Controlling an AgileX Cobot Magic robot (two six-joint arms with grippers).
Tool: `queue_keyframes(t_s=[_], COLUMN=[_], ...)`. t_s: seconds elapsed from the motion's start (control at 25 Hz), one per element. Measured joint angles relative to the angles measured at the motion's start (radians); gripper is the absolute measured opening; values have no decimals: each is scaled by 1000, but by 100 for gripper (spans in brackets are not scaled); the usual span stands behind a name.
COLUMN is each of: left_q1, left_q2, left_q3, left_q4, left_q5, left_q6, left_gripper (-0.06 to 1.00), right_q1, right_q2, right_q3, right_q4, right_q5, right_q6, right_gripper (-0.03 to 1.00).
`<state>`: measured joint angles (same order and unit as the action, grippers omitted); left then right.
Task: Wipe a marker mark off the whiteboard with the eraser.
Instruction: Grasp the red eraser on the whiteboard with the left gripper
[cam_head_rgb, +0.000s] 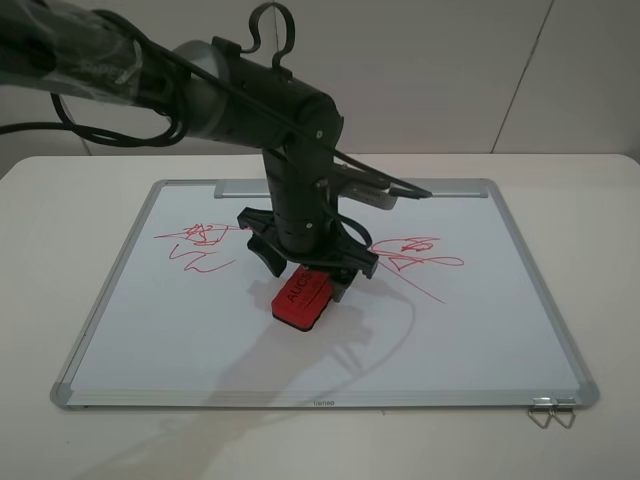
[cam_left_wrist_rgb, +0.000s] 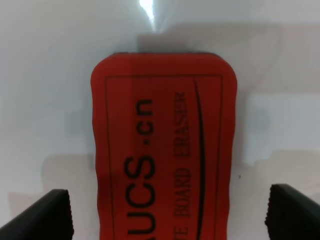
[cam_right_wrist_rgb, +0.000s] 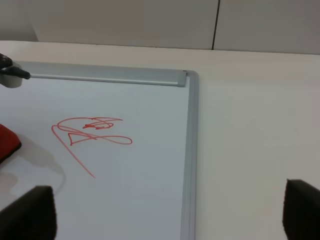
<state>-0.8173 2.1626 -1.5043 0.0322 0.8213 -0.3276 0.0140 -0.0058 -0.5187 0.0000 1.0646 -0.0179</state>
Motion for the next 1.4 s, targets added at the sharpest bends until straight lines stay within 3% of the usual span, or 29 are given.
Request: queue_keyframes(t_s=[1.4], left_q1=[0], left_q2=[34], left_q3=[44], left_q4=[18], left_q5=[-131], left_q6=[-4], left_gripper=[77], right_q1=[0], right_q2=[0], right_q3=[0], right_q4=[0], right_q5=[0], right_q6=[0], right_gripper=[83])
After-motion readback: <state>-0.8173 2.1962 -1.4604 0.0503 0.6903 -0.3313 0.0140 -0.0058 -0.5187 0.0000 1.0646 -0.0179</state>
